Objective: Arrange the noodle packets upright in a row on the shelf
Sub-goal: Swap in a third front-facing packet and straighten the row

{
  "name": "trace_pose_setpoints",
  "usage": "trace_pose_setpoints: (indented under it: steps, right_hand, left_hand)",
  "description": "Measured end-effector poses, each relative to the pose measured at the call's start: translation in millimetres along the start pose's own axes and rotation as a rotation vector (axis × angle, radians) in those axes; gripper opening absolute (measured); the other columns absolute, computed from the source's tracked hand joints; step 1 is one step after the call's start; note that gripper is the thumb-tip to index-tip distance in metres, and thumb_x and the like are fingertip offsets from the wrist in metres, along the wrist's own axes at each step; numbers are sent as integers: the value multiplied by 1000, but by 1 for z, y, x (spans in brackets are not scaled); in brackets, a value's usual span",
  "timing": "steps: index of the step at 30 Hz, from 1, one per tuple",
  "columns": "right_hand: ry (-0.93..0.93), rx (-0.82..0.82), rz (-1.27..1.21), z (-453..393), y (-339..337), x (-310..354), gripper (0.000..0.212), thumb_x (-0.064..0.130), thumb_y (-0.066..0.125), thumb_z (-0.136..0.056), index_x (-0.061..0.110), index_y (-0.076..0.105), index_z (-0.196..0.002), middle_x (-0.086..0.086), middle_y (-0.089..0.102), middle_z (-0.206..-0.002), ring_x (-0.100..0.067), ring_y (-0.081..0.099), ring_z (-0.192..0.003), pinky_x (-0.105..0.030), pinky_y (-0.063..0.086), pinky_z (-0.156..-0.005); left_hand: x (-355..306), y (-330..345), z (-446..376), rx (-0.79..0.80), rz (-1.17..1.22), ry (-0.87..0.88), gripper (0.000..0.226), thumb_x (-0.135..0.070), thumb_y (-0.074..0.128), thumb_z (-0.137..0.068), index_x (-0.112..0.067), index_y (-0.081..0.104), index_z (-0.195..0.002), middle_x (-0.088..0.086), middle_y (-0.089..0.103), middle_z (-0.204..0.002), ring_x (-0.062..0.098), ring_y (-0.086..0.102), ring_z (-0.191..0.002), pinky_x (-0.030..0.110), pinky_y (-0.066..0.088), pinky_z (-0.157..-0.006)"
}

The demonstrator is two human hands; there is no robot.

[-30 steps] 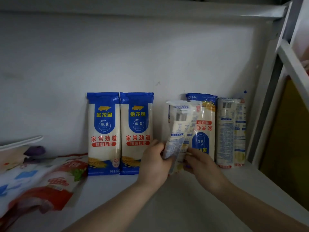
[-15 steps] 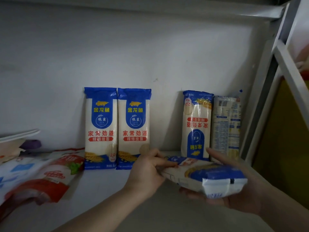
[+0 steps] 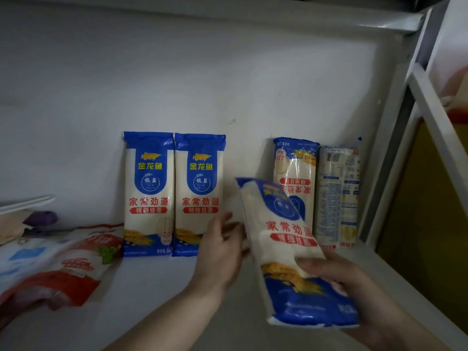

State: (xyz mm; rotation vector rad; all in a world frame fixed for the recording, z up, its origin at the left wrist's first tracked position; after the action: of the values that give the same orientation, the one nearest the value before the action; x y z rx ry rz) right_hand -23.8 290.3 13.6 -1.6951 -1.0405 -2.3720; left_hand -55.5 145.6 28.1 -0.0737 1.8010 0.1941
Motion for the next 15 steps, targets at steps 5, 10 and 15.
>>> trace_pose_setpoints:
  steps: [5, 10, 15]
  right_hand:
    - [-243, -73, 136, -18, -2, 16, 55, -8, 74, -63, 8, 61, -114, -19, 73, -102, -35, 72, -85, -39, 60, -64]
    - [-354, -64, 223, -27, 0, 24, 51, -11, 70, -64, 2, 62, -113, -20, 72, -103, -34, 71, -91, -35, 59, -67]
    - [-384, -65, 323, -32, 4, 29, 43, -10, 67, -63, 7, 68, -102, -17, 74, -100, -32, 72, -91, -36, 59, -71]
  left_hand:
    - [-10, 32, 19, 248, 145, -95, 22, -41, 56, -86, -26, 66, -98, -12, 76, -81, 4, 72, -74, 21, 56, -62]
    - [-9, 16, 7, 152, -59, -26, 22, -17, 78, -73, -31, 67, -85, -16, 74, -81, 1, 70, -78, 16, 54, -66]
    - [-6, 15, 8, 202, 9, -34, 36, -4, 71, -77, -26, 59, -103, -11, 75, -89, 3, 71, -84, 16, 55, -66]
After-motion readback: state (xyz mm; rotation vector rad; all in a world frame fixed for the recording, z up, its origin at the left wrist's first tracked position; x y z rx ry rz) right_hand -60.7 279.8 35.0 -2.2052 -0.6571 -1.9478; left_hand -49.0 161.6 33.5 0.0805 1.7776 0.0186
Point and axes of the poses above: each hand's wrist, its own z-axis away from the middle knuckle, its own y-axis out of the palm, x = y × z, the point moved 10 cm from there along -z, towards the middle knuckle
